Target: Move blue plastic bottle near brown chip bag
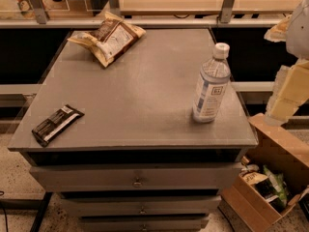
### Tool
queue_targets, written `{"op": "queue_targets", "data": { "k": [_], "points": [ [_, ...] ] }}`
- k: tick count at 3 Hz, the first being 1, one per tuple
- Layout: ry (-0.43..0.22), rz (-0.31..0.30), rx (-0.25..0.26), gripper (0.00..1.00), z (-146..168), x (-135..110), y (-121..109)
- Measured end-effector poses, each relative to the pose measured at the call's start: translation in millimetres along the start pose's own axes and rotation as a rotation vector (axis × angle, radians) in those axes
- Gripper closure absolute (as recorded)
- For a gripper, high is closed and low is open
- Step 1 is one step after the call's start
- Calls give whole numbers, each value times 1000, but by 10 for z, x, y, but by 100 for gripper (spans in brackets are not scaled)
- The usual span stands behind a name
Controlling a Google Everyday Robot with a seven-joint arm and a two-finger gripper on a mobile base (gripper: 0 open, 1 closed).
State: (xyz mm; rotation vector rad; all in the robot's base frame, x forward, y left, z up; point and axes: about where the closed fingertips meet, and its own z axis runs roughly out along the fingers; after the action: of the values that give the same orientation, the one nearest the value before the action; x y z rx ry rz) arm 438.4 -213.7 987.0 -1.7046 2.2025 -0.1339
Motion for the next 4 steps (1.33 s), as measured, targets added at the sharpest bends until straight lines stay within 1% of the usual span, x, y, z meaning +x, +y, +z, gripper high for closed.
{"op": "queue_targets", "data": {
  "k": [1, 2, 3, 4],
  "points": [
    [0, 0, 0, 0, -1, 0, 0],
    [-43, 18, 14, 0, 28, -4, -26],
    [-142, 5, 47, 0, 183, -21, -46],
    [-267, 29, 92, 0, 373, -48, -243]
  ]
}}
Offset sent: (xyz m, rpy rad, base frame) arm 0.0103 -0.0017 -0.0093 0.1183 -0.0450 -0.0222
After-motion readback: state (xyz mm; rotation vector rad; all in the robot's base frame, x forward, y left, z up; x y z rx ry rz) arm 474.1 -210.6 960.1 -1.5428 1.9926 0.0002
